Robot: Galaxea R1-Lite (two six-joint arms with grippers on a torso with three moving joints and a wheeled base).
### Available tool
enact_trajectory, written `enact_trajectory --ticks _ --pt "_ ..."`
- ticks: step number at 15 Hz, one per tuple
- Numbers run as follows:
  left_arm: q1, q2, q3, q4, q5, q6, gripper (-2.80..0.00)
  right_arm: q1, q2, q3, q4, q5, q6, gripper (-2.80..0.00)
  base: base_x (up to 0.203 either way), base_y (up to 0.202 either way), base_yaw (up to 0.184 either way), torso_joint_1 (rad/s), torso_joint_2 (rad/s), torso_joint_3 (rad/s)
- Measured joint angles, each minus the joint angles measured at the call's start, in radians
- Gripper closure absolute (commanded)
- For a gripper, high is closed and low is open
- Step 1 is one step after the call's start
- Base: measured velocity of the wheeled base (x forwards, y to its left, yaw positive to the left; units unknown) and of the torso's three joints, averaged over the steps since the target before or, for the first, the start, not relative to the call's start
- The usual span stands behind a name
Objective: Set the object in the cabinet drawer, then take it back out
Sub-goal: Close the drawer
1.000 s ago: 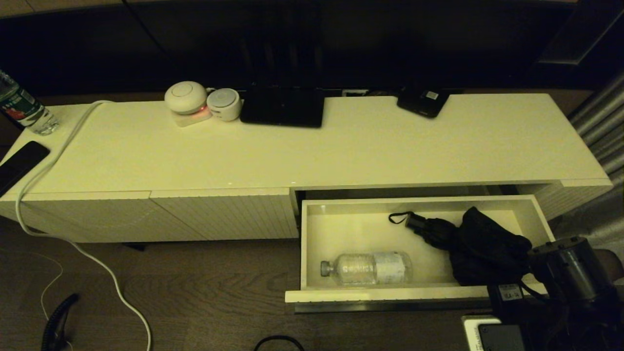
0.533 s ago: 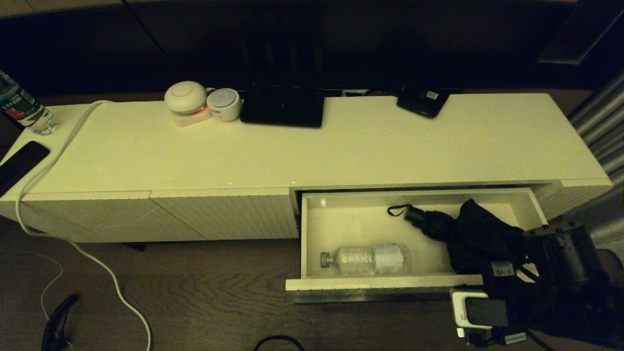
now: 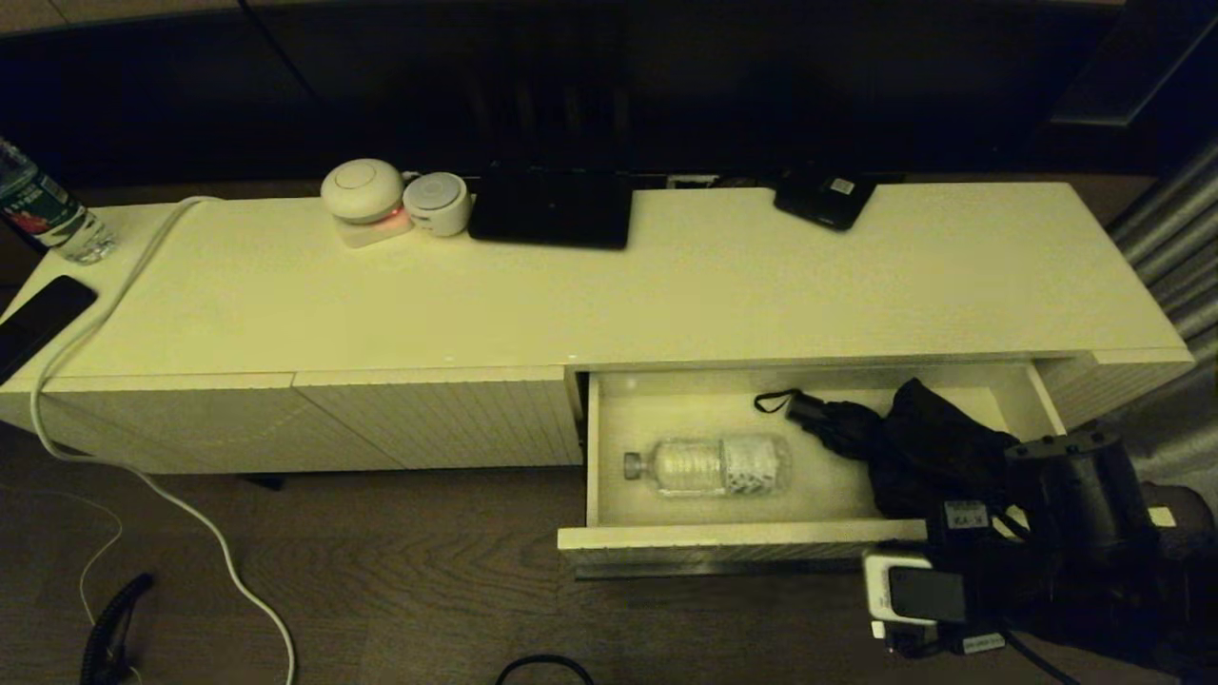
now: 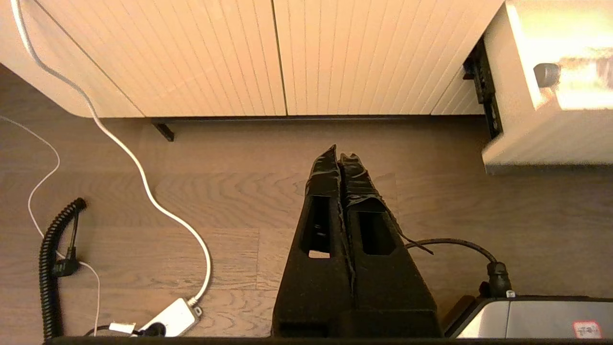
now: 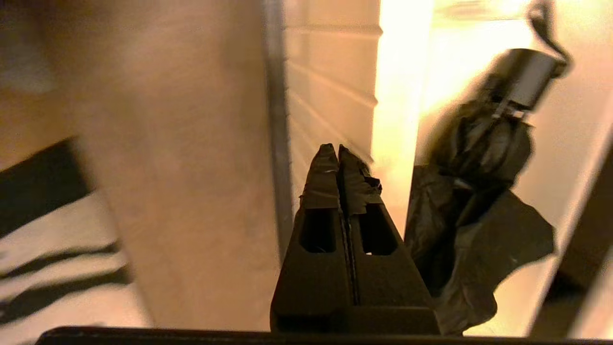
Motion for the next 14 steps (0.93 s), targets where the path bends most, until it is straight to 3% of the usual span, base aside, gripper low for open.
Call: enact_trajectory --ticks 2,6,14 --pt "0.000 0.000 0.000 0.000 0.000 0.000 0.00 0.000 0.028 -0.008 -0.092 -0.001 -0.001 0.00 0.000 0.000 0.000 0.000 0.00 0.000" --pt "0.000 0.000 0.000 0.000 0.000 0.000 0.00 -0.001 0.050 -0.044 -0.115 -0.003 0.001 0.00 0.000 0.000 0.000 0.000 0.00 0.000" --pt "0.000 0.000 0.000 0.000 0.001 0.000 0.00 -0.008 0.128 -0.109 -0.346 -0.003 -0.004 0.00 0.000 0.000 0.000 0.000 0.00 0.000"
